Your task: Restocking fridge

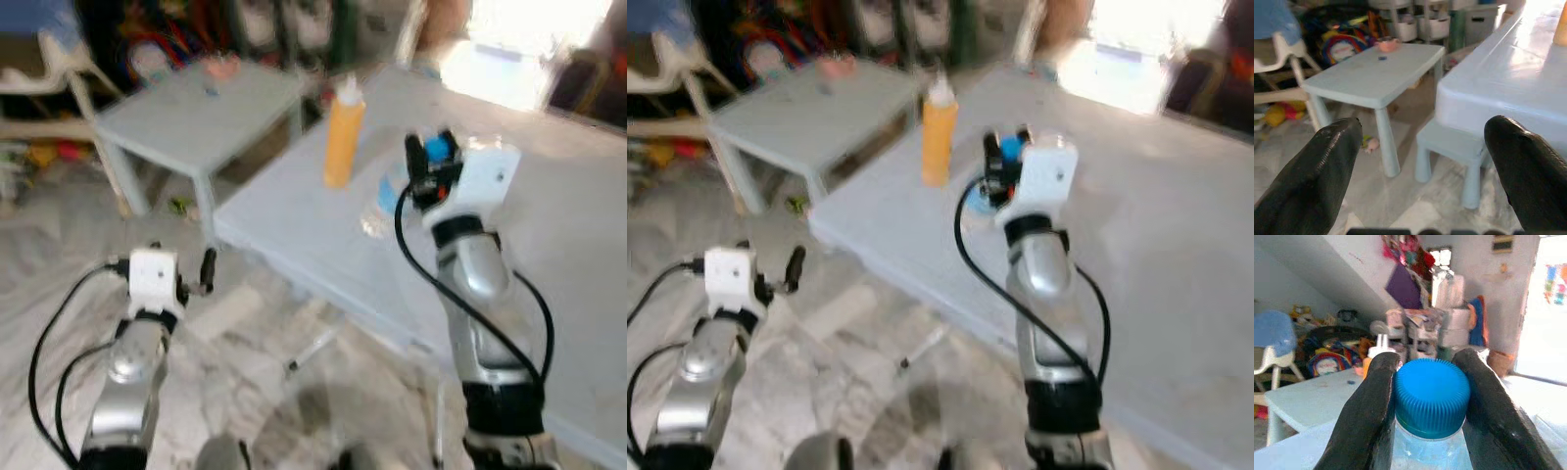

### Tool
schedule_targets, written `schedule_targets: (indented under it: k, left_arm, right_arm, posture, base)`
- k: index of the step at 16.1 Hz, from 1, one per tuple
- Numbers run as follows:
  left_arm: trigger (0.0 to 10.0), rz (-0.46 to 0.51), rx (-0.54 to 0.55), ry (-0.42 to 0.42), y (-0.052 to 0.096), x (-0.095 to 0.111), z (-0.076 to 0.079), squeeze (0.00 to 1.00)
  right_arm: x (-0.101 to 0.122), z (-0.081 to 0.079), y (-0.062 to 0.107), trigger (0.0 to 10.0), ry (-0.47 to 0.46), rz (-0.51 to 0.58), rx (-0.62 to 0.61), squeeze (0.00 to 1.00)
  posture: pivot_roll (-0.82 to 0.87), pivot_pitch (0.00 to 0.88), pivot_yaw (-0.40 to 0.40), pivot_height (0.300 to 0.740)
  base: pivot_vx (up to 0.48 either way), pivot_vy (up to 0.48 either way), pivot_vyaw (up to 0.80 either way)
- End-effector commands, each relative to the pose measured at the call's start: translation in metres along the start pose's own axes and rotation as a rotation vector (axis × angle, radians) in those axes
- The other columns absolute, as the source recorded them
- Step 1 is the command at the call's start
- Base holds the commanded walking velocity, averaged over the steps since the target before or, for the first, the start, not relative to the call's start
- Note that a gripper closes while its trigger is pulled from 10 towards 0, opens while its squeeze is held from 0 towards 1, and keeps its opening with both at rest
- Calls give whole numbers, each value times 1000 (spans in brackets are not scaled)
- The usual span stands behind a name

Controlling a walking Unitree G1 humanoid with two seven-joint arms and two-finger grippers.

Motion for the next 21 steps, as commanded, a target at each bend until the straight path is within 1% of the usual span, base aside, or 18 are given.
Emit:
schedule_targets:
  k: [1,2,3,5,7,8,9,10,11,12,13,14,17,18,20,21]
  left_arm:
    - [10000,-13,-2,-13,1,-2,0,0]
    - [10000,-13,-3,-14,1,-2,0,0]
    - [10000,-10,-3,-16,0,-1,0,0]
    - [10000,-9,-2,-16,-1,-1,0,0]
    - [10000,-8,-4,-17,-1,-1,1,0]
    - [10000,-8,-4,-18,-2,-1,1,0]
    - [10000,-8,-3,-18,-2,-1,1,0]
    - [10000,-9,-2,-18,-2,-2,0,0]
    - [10000,-10,-2,-18,-1,-2,1,0]
    - [10000,-10,-5,-17,-2,-3,2,0]
    - [10000,-9,-10,-16,-4,-3,4,0]
    - [10000,-7,-12,-16,-5,-2,5,0]
    - [10000,-5,-14,-23,-6,-1,3,0]
    - [10000,-11,-26,-33,-6,-3,4,0]
    - [10000,-16,-45,-40,-8,-4,10,0]
    - [10000,-15,-43,-39,-8,-4,10,0]
  right_arm:
    - [-15,4,4,10000,-1,-57,7,0]
    - [-15,4,4,10000,-7,-53,13,0]
    - [-16,4,6,10000,-63,-54,25,0]
    - [-17,3,6,10000,-83,-58,33,0]
    - [-21,2,5,10000,-9,-78,17,0]
    - [-22,-5,5,10000,-13,-79,45,0]
    - [-23,-9,6,10000,-52,-77,65,0]
    - [-29,-13,10,10000,-74,-93,69,0]
    - [-34,-14,13,10000,-51,-118,65,0]
    - [-44,-16,20,10000,-47,-152,99,0]
    - [-52,-14,28,10000,-65,-171,99,0]
    - [-59,-12,33,10000,-41,-188,94,0]
    - [-69,-14,46,10000,-28,-203,114,0]
    - [-73,-17,52,10000,-31,-220,122,0]
    - [-82,-18,60,10000,-33,-253,131,0]
    - [-83,-17,61,10000,-33,-256,130,0]
  posture:
    - [6,10,-6,740]
    - [6,10,-6,740]
    - [8,10,-6,740]
    - [10,9,-6,740]
    - [12,9,-6,740]
    - [12,9,-5,740]
    - [12,10,-5,740]
    - [8,7,-4,740]
    - [6,3,-2,740]
    - [3,8,1,740]
    - [-1,8,5,740]
    - [-4,15,12,740]
    - [-7,21,29,740]
    - [-6,18,29,740]
    - [-4,18,24,740]
    - [-4,18,23,740]
  base:
    - [-337,0,0]
    - [-337,0,0]
    - [-330,0,0]
    - [-330,0,0]
    - [-324,0,0]
    - [-319,0,0]
    - [-315,0,0]
    - [-319,0,0]
    - [-319,0,0]
    - [-319,0,0]
    - [-319,0,0]
    - [-315,0,0]
    - [-185,0,712]
    - [0,0,775]
    - [0,0,775]
    - [0,0,775]
Point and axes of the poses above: a point about 5 cm out from each wrist's last joint towards the gripper, its own y axis pointing back from the gripper into the wrist, its own x axis along the axis of the wrist's last joint, z = x × y, the point moved 2 cm from there along -y, pointing out of the wrist towards the gripper, and after that the axes turned 15 degrees about y, right-handed, at the moved point
